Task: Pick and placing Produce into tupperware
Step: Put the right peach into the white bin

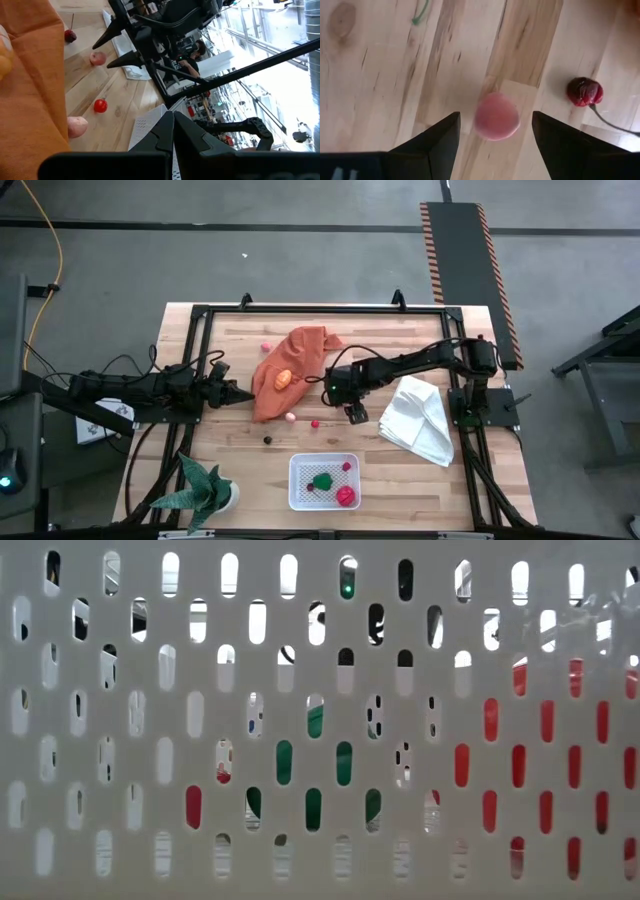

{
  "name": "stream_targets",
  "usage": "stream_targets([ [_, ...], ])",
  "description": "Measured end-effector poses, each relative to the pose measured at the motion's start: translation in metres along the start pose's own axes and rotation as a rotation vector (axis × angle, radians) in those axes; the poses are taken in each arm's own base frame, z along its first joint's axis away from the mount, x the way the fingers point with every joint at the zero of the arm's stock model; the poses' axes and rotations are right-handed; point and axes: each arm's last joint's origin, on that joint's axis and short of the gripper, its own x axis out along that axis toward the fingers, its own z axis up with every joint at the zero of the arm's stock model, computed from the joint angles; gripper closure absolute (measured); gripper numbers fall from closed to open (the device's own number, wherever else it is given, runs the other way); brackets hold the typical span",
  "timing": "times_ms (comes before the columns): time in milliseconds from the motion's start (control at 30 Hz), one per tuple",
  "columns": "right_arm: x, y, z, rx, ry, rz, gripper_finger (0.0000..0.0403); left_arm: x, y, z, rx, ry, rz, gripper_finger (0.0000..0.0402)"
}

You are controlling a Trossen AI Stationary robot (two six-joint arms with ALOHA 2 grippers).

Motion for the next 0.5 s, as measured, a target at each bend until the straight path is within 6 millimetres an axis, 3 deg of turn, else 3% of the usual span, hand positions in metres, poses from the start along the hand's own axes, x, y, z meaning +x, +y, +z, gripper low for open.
stream_targets([
  [300, 0.0000, 0.0000, 0.0000, -0.004, -0.001, 0.000, 0.0167, 0.0000, 0.0001, 0.0000, 0.000, 0.000, 0.000, 0.0401],
  [500, 0.0038, -0.0001, 0.0002, 0.001, 0.000, 0.010, 0.0192, 0.0000, 0.0001, -0.0001, 0.000, 0.000, 0.001, 0.0401],
])
